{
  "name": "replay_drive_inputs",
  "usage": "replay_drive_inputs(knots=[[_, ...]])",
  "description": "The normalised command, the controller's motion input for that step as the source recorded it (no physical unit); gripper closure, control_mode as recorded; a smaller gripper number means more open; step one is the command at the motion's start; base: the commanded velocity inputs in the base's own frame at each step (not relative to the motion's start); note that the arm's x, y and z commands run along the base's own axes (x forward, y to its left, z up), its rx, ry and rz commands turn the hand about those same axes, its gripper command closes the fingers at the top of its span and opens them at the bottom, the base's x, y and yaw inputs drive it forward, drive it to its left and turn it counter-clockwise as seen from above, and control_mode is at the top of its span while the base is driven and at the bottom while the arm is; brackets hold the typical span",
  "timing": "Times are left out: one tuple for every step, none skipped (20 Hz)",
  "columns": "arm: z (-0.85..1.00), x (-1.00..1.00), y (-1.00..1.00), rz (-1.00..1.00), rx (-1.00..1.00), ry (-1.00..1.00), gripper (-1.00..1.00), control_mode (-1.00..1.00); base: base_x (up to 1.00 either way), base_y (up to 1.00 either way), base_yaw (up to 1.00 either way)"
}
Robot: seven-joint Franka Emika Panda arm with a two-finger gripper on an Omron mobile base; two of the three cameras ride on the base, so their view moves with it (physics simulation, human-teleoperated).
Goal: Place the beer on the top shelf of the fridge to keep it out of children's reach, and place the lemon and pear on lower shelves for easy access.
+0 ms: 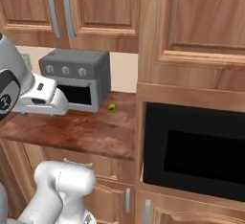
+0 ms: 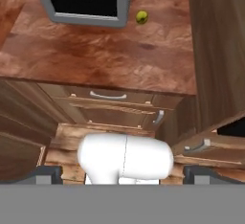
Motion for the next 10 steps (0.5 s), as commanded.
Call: replay_drive_inputs(knots=[[0.00, 0.00, 0.00, 0.00, 0.00, 0.00, -1.00, 1.00, 0.63, 0.17, -0.11], [0.00, 0.00, 0.00, 0.00, 0.00, 0.00, -1.00, 1.00, 0.50, 0.26, -0.09], [0.00, 0.00, 0.00, 0.00, 0.00, 0.00, -1.00, 1.00, 0.46, 0.29, -0.09], [0.00, 0.00, 0.00, 0.00, 0.00, 0.00, -1.00, 1.00, 0.42, 0.29, -0.10], [0.00, 0.00, 0.00, 0.00, 0.00, 0.00, -1.00, 1.00, 0.39, 0.30, -0.10], [0.00, 0.00, 0.00, 0.00, 0.00, 0.00, -1.00, 1.00, 0.37, 0.30, -0.10], [0.00, 0.00, 0.00, 0.00, 0.00, 0.00, -1.00, 1.00, 0.34, 0.31, -0.10], [0.00, 0.00, 0.00, 0.00, 0.00, 0.00, -1.00, 1.00, 0.30, 0.32, -0.11], [0.00, 0.00, 0.00, 0.00, 0.00, 0.00, -1.00, 1.00, 0.28, 0.31, -0.11], [0.00, 0.00, 0.00, 0.00, 0.00, 0.00, -1.00, 1.00, 0.24, 0.31, -0.12]])
